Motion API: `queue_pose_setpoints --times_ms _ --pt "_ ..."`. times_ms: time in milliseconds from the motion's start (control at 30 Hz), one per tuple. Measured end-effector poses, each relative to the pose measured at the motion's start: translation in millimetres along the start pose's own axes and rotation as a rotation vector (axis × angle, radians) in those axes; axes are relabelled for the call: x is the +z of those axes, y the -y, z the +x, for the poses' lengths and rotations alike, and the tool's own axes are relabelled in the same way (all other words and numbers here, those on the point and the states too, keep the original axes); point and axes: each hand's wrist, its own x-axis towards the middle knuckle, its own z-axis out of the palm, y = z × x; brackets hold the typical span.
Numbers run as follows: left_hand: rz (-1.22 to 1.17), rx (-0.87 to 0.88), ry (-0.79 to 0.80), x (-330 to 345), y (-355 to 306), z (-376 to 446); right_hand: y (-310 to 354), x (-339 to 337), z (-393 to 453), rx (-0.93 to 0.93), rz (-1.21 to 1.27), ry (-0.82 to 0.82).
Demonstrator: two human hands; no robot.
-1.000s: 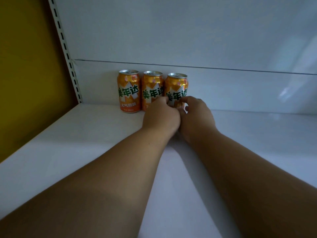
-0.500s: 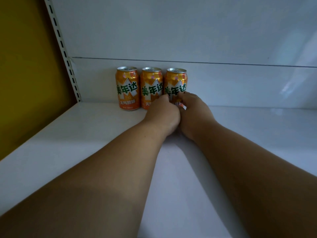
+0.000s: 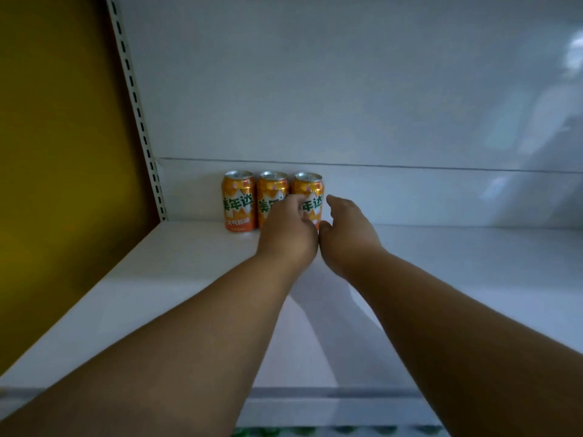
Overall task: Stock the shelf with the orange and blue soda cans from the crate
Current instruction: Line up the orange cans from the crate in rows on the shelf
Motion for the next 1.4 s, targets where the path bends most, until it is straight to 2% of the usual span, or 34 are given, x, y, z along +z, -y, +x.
queue_pose_setpoints --times_ms 133,333,533,700,833,1100,1200,1267,1400 --pt "-0.007 0.228 -0.112 -25.0 -48.4 -52.2 27.2 -46.3 -60.1 -0.08 0.045 -0.12" --pt "-0.115 0.475 -0.222 -49.6 -121.5 -186.8 44.6 -113.7 -188.8 -0.132 0.16 -0.332" --pt "-0.239 0.586 -0.108 -14.3 -130.6 -318.6 1.2 -140.6 -328.0 -0.071 0.169 -0.484" --pt "-0.295 0.54 0.043 32.6 -125.3 -393.6 -47.5 -151.1 -404.3 0.075 0.191 -0.554" --pt "-0.291 0.505 0.241 81.5 -106.5 -430.8 -96.4 -146.2 -448.1 0.251 0.175 -0.542" --pt "-0.176 0.396 0.534 199.0 -52.3 -473.4 -220.4 -120.5 -492.6 0.55 0.068 -0.506" --pt "0.035 0.368 0.789 251.8 -3.5 -476.8 -283.6 -95.9 -510.6 0.721 -0.032 -0.366" --pt "0.188 0.27 0.919 279.7 26.8 -476.9 -323.5 -78.5 -518.6 0.863 -0.12 -0.229" --pt "0.253 0.152 0.984 323.1 55.1 -476.3 -384.6 -52.8 -506.4 0.944 -0.219 -0.054"
